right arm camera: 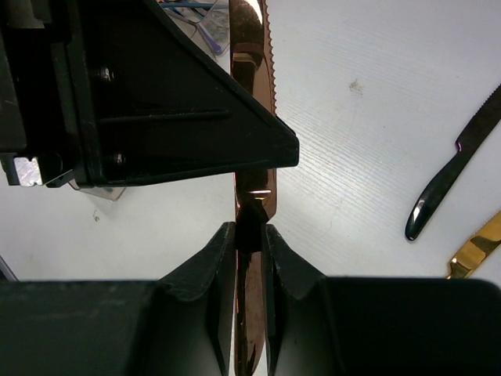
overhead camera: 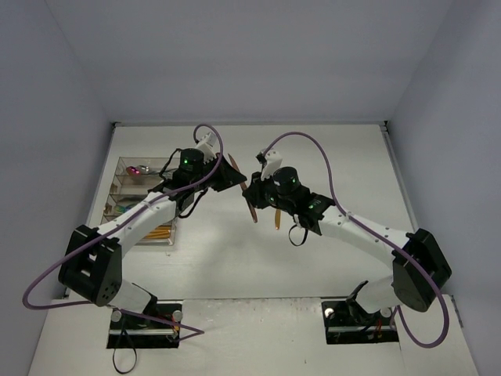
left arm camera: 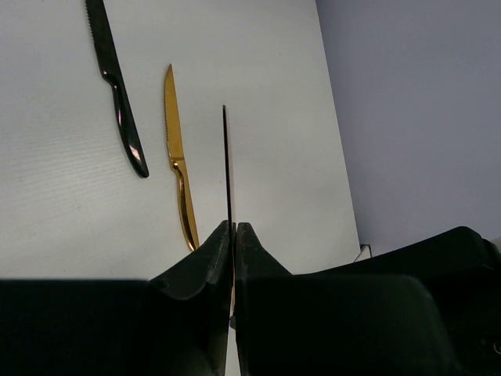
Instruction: Sort the eating utensils into containers
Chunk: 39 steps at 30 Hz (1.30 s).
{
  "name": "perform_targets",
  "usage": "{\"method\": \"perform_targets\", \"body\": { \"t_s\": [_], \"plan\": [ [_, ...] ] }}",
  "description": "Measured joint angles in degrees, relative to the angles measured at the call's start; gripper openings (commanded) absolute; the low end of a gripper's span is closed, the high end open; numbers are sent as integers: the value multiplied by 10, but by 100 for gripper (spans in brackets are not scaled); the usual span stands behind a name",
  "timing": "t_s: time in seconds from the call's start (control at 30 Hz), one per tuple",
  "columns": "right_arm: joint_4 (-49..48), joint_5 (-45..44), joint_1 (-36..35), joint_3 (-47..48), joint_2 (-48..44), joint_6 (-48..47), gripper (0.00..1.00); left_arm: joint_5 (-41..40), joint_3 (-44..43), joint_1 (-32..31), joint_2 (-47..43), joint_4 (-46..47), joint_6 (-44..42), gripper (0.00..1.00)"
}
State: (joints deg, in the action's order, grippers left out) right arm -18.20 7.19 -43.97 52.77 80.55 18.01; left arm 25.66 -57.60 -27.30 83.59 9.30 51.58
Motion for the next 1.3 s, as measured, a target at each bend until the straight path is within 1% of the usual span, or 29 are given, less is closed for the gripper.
{"method": "perform_targets", "body": {
  "t_s": [0.03, 0.13, 0.17, 0.27, 0.33, 0.43, 0.5, 0.7, 0.83, 0.93, 1.1, 1.3],
  "plan": [
    [-1, 0, 0, -1, 0, 1, 13, -1, 2, 0, 0, 4, 1, 0],
    [-6, 0, 0, -7, 0, 4, 35, -3, 11, 0, 0, 10, 6, 0],
    [-8, -1, 0, -8, 0, 6, 40, -5, 13, 0, 0, 11, 7, 0],
    [-17, -2, 0, -8, 0, 5, 53, -17, 24, 0, -1, 13, 9, 0],
    [-22, -4, 0, -10, -1, 5, 58, -25, 31, 2, -3, 12, 11, 0],
    [-24, -10, 3, -21, -7, 2, 60, -30, 46, 19, -11, 12, 18, 0],
    [-21, -16, 6, -32, -17, -1, 61, -31, 60, 49, -21, 12, 26, 0],
    [-9, -33, 34, -66, -70, -5, 61, -62, 88, 195, -73, -7, 40, 0],
    [-9, -35, 57, -92, -103, -5, 61, -97, 88, 281, -107, -31, 50, 0],
    [-5, -35, 72, -114, -117, -5, 61, -130, 87, 332, -118, -48, 62, 0],
    [0, -34, 88, -134, -126, -5, 61, -166, 84, 388, -86, -65, 93, 0],
    [3, -33, 95, -144, -144, -5, 61, -186, 81, 413, -16, -61, 123, 0]
  ]
}}
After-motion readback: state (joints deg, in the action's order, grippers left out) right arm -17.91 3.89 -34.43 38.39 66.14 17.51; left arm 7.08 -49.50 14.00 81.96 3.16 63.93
